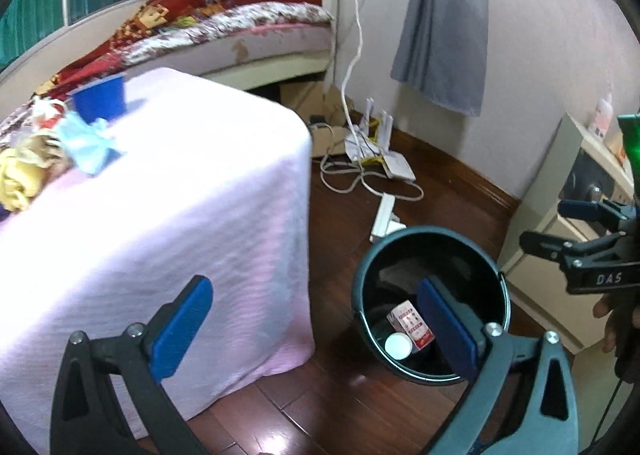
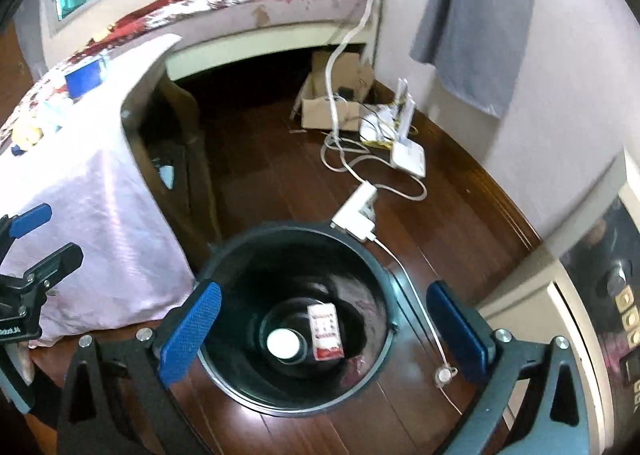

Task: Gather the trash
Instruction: 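Move both tools back over the table toward the cloths and mask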

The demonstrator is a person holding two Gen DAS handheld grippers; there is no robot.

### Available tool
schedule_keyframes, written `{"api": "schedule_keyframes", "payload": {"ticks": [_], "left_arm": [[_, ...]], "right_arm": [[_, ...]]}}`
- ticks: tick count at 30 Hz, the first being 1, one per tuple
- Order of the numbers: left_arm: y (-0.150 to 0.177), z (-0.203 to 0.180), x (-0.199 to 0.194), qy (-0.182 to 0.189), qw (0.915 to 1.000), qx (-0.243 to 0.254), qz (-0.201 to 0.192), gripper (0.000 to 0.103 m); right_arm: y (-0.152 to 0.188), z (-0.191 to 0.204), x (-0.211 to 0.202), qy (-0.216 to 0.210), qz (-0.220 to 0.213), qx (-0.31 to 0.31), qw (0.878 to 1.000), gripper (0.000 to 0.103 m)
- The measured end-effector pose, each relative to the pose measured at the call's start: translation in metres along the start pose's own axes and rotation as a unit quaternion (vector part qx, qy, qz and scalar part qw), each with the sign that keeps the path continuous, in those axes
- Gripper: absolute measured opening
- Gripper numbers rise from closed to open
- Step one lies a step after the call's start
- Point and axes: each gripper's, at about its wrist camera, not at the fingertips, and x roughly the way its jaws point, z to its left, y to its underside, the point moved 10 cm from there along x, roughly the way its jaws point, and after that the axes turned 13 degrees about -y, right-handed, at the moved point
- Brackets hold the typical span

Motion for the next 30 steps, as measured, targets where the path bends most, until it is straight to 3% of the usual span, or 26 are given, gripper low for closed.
{"api": "schedule_keyframes", "payload": {"ticks": [13, 25, 30], "left_arm": [[-0.02, 0.057, -0.029, -0.044, 0.9976, -0.039, -0.036, 0.102], [-0.016, 0.129, -0.041, -0.096, 0.9919, -0.073, -0.041, 0.102], [-0.014, 0.168, -0.043, -0.113, 0.9882, -0.095, -0.042, 0.102]], "right_arm": [[-0.039, 0.088, -0.012, -0.038, -0.03, -0.067, 0.997, 0.103], [-0.069, 0.159, -0.007, -0.081, -0.053, -0.111, 0.989, 0.103], [-0.094, 0.196, -0.002, -0.117, -0.077, -0.112, 0.984, 0.103]]}}
